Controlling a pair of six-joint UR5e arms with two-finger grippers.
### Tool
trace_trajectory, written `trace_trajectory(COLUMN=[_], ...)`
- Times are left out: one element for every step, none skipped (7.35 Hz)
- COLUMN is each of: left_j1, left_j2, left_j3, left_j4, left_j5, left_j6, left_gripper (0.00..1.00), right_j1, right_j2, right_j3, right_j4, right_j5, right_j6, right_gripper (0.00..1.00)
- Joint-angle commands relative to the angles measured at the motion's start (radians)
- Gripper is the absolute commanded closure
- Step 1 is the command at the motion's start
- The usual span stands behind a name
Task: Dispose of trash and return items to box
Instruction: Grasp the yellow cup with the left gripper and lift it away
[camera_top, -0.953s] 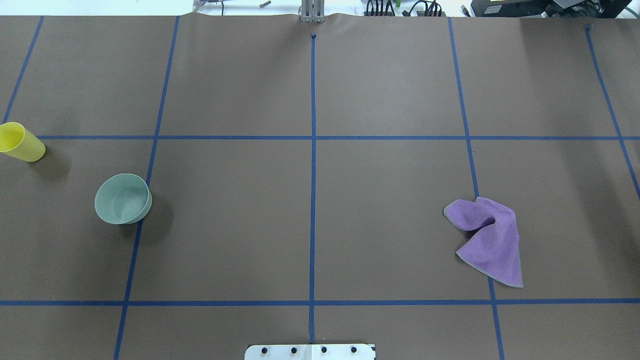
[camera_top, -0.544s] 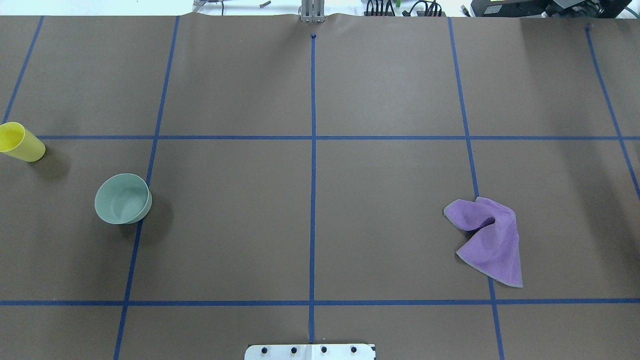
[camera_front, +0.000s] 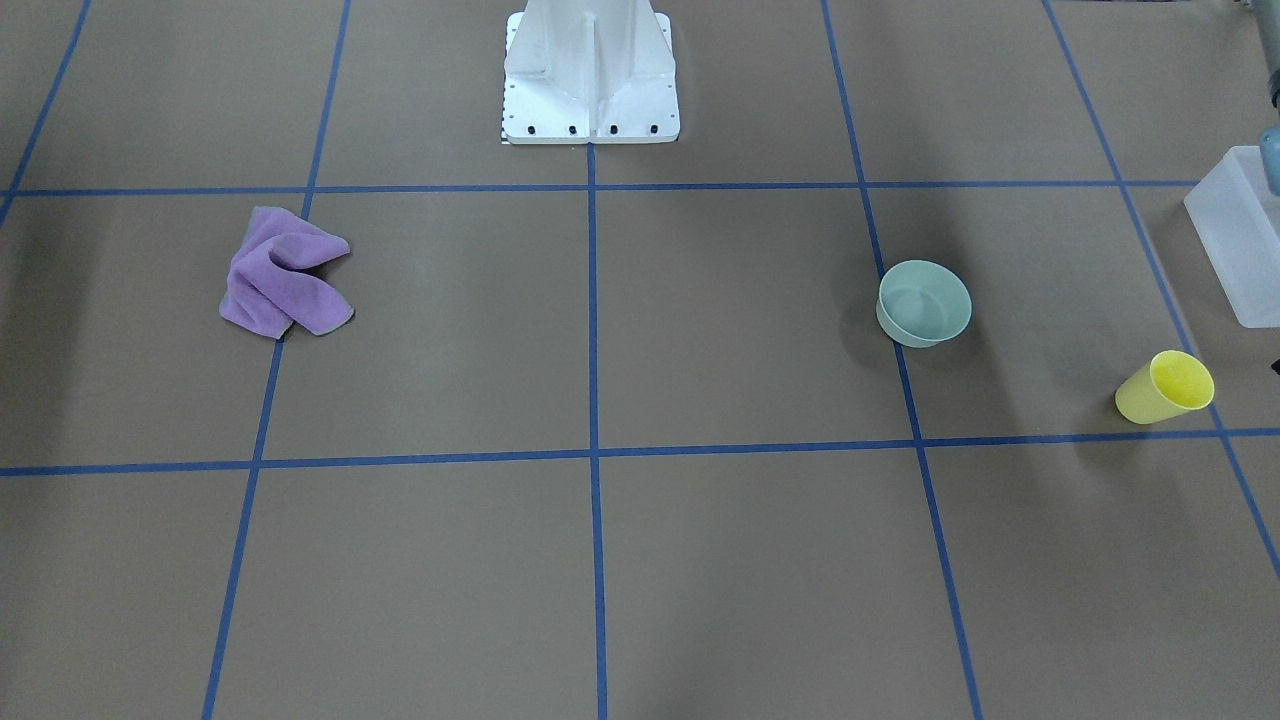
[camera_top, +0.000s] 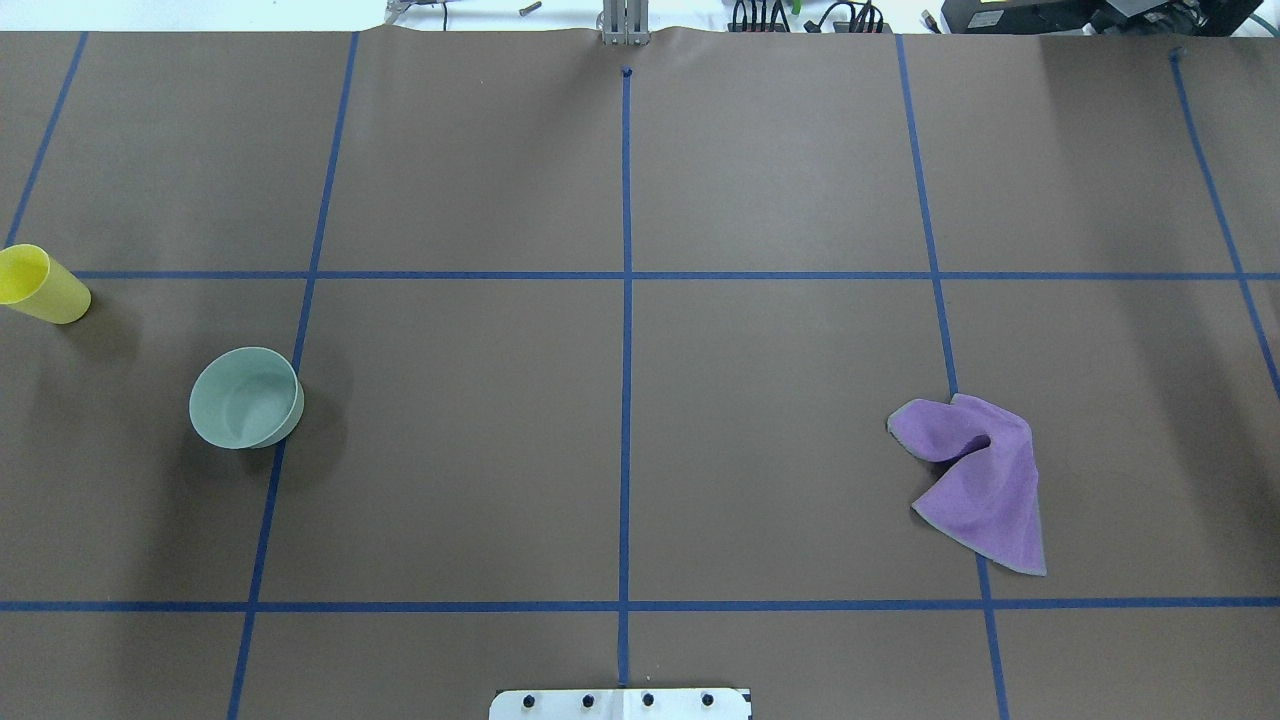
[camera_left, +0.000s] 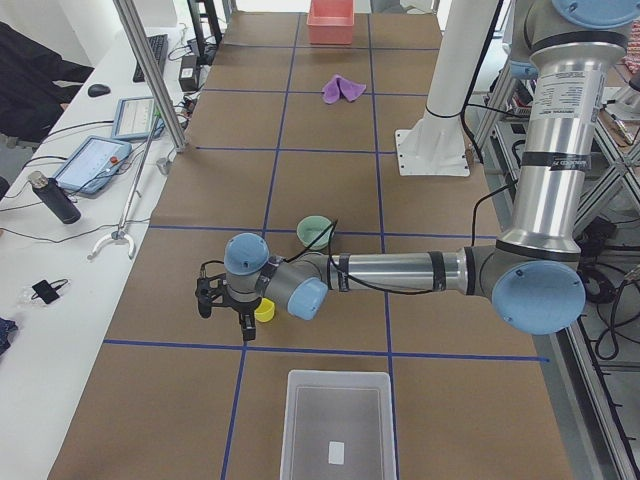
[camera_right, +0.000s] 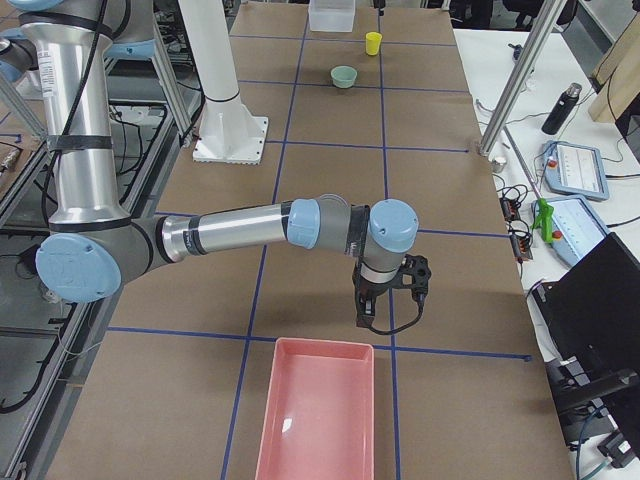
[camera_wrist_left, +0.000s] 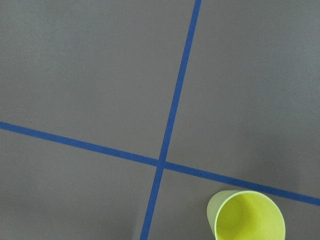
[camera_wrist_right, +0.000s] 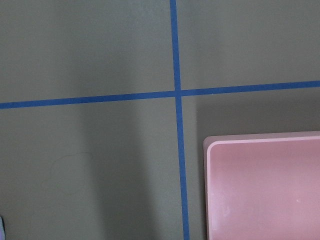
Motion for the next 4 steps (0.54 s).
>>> trace_trajectory(left_j1=[0.046,0.066,0.089,0.098], left_j2=[-0.041,-0.042,-0.042,-0.041], left_j3=[0.076,0.073,0.072,0.07], left_j4=[-0.044,-0.044,-0.044,-0.046], left_j5=[0.002,-0.001,-0.004,-0.007], left_j6=[-0.054,-0.056,-0.054,-0.054], left_gripper=[0.02,0.02,0.02,0.02], right_j1=[0.0,0.0,0.0,0.0], right_j2=[0.0,0.0,0.002,0.002], right_j3=[0.0,0.002,0.0,0.002], right_j4=[-0.001,-0.001,-0.001,-0.001], right_j5=[0.001,0.004,0.004,0.004], right_j6=[0.0,0.0,0.0,0.0], right_gripper=[0.0,0.0,0.0,0.0])
